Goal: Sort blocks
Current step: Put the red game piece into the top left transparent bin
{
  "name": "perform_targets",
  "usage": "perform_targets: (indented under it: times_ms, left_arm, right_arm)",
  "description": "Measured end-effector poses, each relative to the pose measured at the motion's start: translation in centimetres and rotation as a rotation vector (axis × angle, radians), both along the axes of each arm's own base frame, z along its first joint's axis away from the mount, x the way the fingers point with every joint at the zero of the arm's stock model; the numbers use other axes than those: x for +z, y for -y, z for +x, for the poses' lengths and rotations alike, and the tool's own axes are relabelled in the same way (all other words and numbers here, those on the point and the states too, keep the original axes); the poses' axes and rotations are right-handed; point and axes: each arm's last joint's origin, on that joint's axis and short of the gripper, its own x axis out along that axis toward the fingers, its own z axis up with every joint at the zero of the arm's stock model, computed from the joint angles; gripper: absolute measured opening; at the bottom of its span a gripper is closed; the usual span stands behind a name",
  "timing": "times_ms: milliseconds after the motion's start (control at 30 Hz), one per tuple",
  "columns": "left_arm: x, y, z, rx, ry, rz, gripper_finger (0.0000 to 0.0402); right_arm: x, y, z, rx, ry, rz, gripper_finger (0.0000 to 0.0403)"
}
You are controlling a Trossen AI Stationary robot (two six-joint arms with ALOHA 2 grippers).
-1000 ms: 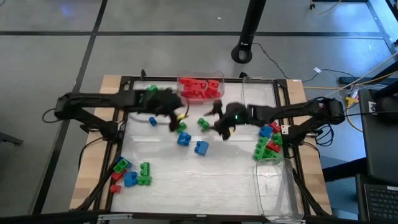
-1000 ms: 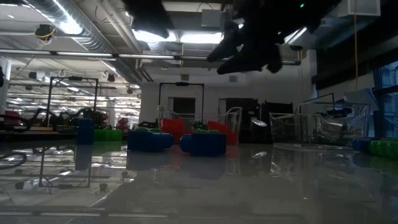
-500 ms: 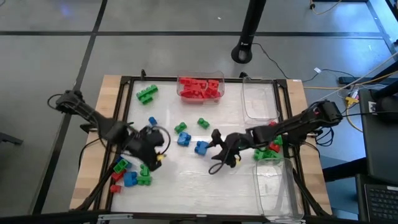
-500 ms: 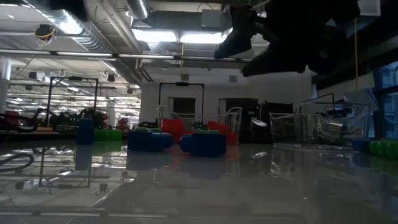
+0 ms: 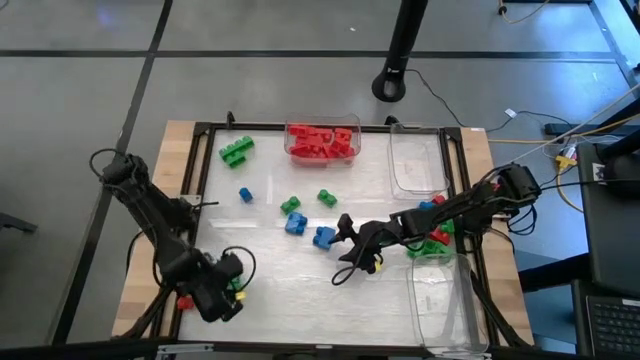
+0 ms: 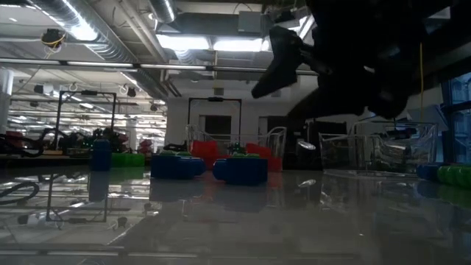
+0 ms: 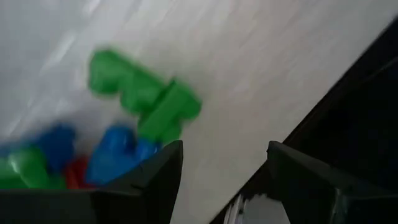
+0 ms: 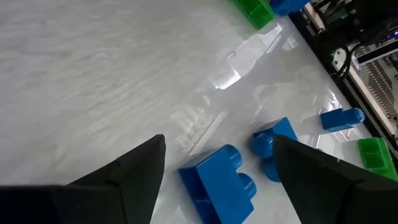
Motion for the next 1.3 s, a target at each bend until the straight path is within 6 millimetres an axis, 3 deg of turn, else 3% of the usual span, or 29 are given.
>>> perform_targets:
  times_ms: [200, 333, 500, 733, 1300]
  left_arm:
    - [-2.4, 2.2, -0.9, 0.033, -0.251, -0.051, 0.0223]
    - [-3.7, 2.8, -1.9, 0.056, -0.378, 0.006, 0.0223]
    - [-4.9, 3.4, -2.3, 0.038, -0.417, 0.062, 0.0223]
    - [-5.9, 2.7, -2.7, 0.005, -0.510, 0.208, 0.0223]
    - [-8.1, 2.2, -4.7, -0.036, -0.590, 0.309, 0.0223]
  right_arm:
    - [-0.2, 0.1, 0.0, -0.022, 0.000, -0.025, 0.0293]
    - [-0.2, 0.1, 0.1, -0.022, 0.002, -0.032, 0.0293]
    - [-0.2, 0.1, 0.1, -0.013, 0.007, -0.045, 0.0293]
    - [-0.1, 0.1, 0.1, -0.013, 0.016, -0.043, 0.0293]
    - [-0.1, 0.1, 0.1, -0.013, 0.015, -0.044, 0.0293]
